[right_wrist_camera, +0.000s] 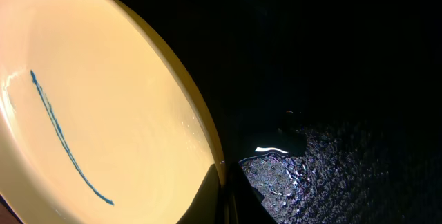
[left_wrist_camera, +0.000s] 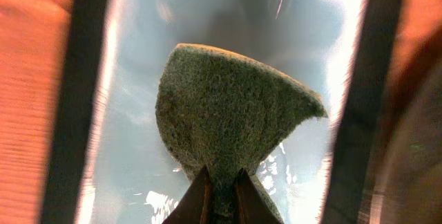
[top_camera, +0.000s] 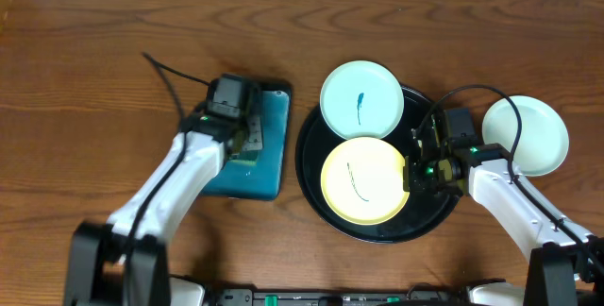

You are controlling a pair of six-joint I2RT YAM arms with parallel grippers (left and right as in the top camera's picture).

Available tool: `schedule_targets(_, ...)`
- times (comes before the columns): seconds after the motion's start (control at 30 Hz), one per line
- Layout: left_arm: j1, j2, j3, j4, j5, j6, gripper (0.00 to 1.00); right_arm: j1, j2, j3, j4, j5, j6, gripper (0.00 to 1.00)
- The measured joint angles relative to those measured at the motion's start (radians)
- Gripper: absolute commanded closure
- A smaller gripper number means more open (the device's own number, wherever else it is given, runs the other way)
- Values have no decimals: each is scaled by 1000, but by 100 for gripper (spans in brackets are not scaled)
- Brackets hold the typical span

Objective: Clean dirty plates on tray and stack at the side

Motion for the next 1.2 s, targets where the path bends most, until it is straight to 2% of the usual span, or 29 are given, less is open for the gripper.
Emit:
schedule_targets(0.33,6,-263,0,12,11,3,93,0,0,0,0,1,0,99)
schedule_targets(0.6,69,-322,0,58,143,29,93,0,0,0,-5,3,0,99)
schedule_targets(0.8,194,-322,0,84,334,52,93,0,0,0,-5,7,0,99)
schedule_targets(1.0,332,-319,0,87,618,123,93,0,0,0,-5,8,0,99)
schedule_targets(1.2,416,-271,-8,93,818,164,92,0,0,0,-5,8,0,99)
